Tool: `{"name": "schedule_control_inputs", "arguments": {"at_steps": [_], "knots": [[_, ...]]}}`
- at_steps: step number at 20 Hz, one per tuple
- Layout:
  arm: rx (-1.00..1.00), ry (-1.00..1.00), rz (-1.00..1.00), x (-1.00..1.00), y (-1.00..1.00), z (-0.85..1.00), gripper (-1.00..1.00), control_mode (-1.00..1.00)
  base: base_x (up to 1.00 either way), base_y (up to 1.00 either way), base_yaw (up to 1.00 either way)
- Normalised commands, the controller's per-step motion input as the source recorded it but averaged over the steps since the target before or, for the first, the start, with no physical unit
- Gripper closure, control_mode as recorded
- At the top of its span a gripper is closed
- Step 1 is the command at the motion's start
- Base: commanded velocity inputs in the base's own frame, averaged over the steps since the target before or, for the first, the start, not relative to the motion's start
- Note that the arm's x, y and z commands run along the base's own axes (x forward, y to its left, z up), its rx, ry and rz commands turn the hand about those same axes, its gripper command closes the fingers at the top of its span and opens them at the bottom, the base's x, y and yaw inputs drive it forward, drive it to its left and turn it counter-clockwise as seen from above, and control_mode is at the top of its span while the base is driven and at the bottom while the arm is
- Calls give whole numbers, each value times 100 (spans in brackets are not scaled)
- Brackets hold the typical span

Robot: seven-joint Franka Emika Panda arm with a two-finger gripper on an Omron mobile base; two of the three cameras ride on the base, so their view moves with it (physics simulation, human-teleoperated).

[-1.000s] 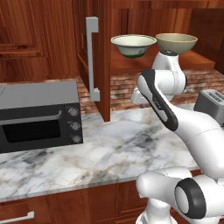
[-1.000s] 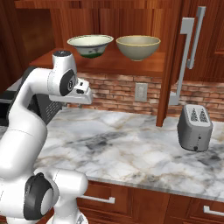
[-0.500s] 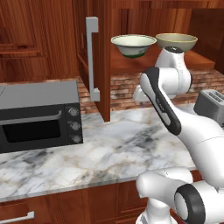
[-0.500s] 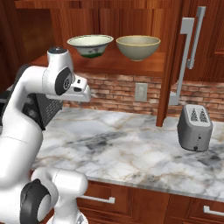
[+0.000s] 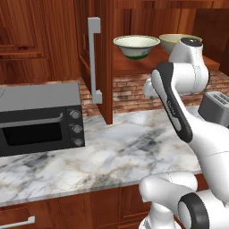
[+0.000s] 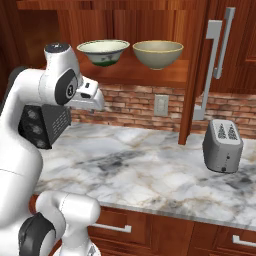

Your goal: Pick up the bowls from the cabinet and place each bowl in front of a stool on the dining counter.

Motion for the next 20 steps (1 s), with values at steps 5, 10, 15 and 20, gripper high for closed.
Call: {"name": "schedule_control_inputs", "arguments": {"at_steps": [5, 10, 15, 20], "knots": [[4, -7, -11, -31, -24, 40, -100, -100, 0, 0, 0], [10, -9, -16, -30, -26, 27, -100, -100, 0, 0, 0], [11, -9, -20, -24, -12, 17, -100, -100, 0, 0, 0], [12, -9, -22, -18, -1, 18, -100, -100, 0, 0, 0]]}}
